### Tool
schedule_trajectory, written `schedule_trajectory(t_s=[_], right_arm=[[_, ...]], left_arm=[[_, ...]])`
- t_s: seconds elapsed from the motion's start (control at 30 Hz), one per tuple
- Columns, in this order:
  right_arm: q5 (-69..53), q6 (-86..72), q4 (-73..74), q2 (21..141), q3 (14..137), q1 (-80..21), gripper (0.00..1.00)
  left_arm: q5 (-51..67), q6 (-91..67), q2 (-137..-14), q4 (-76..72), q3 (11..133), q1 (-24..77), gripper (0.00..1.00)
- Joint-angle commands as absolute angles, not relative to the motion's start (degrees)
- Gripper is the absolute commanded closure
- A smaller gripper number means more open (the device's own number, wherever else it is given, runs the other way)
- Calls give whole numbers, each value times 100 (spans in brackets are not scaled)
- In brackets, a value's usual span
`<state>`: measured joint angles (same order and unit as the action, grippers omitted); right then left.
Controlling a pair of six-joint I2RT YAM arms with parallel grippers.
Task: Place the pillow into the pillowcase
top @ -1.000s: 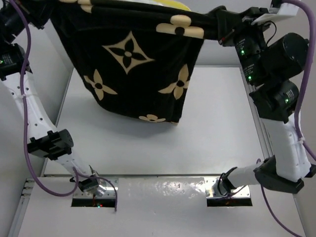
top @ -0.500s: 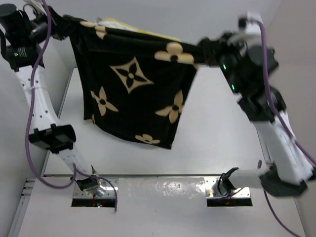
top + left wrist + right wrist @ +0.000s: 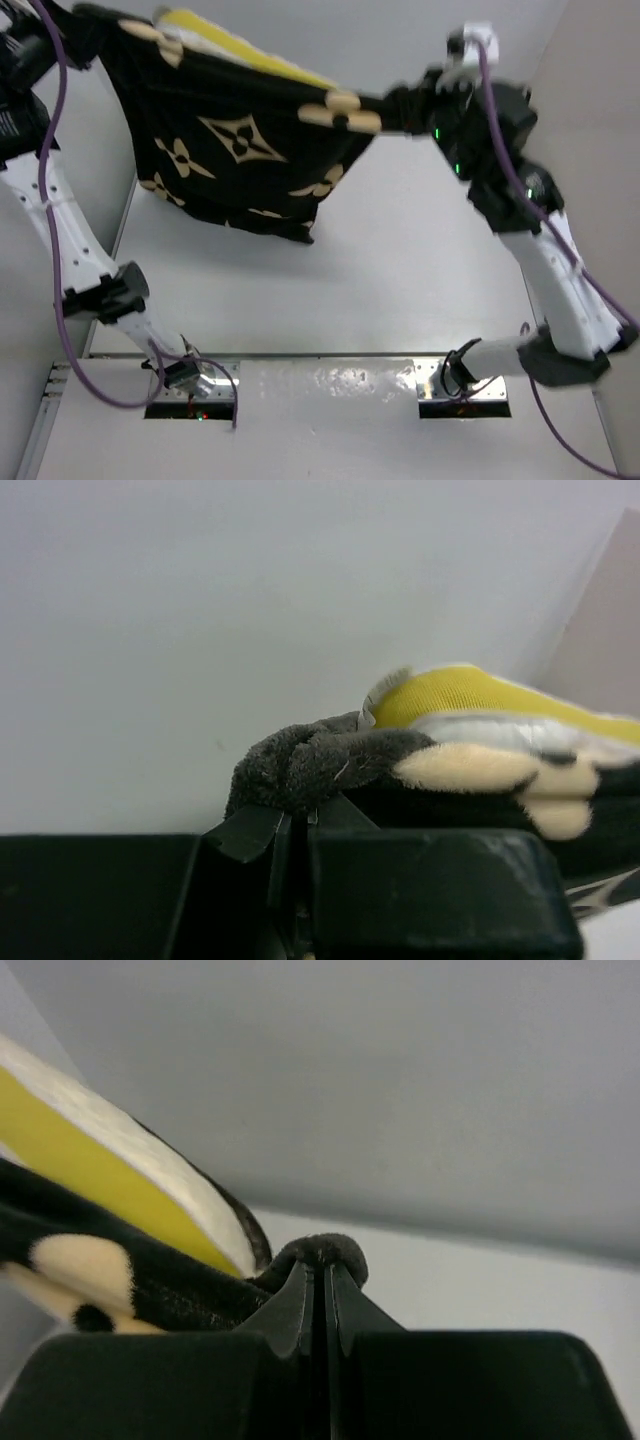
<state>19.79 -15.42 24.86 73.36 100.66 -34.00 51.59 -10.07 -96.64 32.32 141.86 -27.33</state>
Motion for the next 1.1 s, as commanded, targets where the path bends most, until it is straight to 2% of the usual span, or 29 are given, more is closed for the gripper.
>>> schedule_trajectory(t_s=[0.0, 0.03, 0.1, 0.13, 0.17, 0.23, 0.33, 0.4, 0.47, 0.5, 0.53, 0.57, 0.6, 0.63, 0.67, 0.7, 0.77, 0.8, 0.87, 0.9, 0.97, 1.0, 1.03, 1.07], right_arm=[[1987, -994, 2206, 8058, 12957, -3331, 100], [1943, -976, 2215, 8155, 13669, -3331, 100], [1977, -984, 1804, 7658, 13301, -3340, 100], [2091, -1010, 1497, 7238, 11853, -3331, 100], [2170, -1159, 572, 6250, 10891, -3331, 100], [2685, -1248, -399, 5566, 8906, -3349, 100], [3242, -1240, -107, 5448, 8202, -3340, 100], [3104, -1170, 235, 6042, 8383, -3331, 100], [2857, -888, 1007, 6694, 9741, -3331, 100], [2804, -818, 1298, 7428, 10434, -3331, 100], [2499, -756, 1779, 7775, 12042, -3331, 100], [2287, -747, 1915, 8092, 12868, -3331, 100], [2146, -808, 1907, 8478, 13990, -3322, 100], [2049, -887, 1785, 8473, 14184, -3331, 100], [1987, -966, 1593, 8316, 14072, -3331, 100], [1995, -1097, 964, 7531, 12958, -3331, 100], [2143, -1186, 48, 6474, 11085, -3331, 100], [2327, -1239, -722, 5703, 9552, -3348, 100], [3027, -1257, -713, 5336, 8296, -3331, 100], [3250, -1292, -608, 5300, 8062, -3340, 100], [3288, -1223, -196, 5544, 7901, -3331, 100], [3165, -1048, -19, 6103, 8171, -3331, 100], [3121, -907, 374, 6482, 8618, -3331, 100], [3077, -749, 1109, 6887, 9971, -3331, 100]], left_arm=[[5060, -1904, -10049, 1905, 15092, -3260, 100], [5115, -2194, -9707, 550, 14021, -3365, 100], [4897, -2217, -8611, -234, 12907, -3437, 100], [4887, -1858, -8465, 389, 12580, -3332, 100], [5200, -1472, -8473, 726, 12577, -3122, 100], [5475, -1093, -8551, 1533, 12220, -2902, 100], [5003, -530, -8832, 2395, 11961, -2664, 100], [4773, -378, -9437, 3011, 12843, -2514, 100], [4895, -710, -10138, 3120, 13785, -2417, 100], [4956, -947, -10299, 2702, 14712, -2452, 100], [5175, -1619, -10327, 2211, 14948, -2635, 100], [5246, -2035, -10136, 1545, 14907, -2741, 100], [5204, -2587, -9847, 129, 14262, -3021, 100], [5064, -2558, -9217, -460, 13899, -3119, 100], [4897, -2279, -8967, -614, 13600, -3190, 100], [4730, -1398, -8721, -215, 13336, -3164, 100], [4911, -1213, -8543, 583, 13184, -3146, 100], [5331, -1178, -8578, 789, 12992, -3103, 100], [5441, -1126, -8613, 1096, 11891, -2849, 100], [5092, -942, -8822, 1403, 11691, -2743, 100], [4678, -338, -9261, 2515, 12030, -2384, 100], [4397, -343, -9760, 2714, 12337, -2312, 100], [4368, -430, -10043, 2951, 13236, -2259, 100], [4490, -840, -10324, 2962, 13819, -2250, 100]])
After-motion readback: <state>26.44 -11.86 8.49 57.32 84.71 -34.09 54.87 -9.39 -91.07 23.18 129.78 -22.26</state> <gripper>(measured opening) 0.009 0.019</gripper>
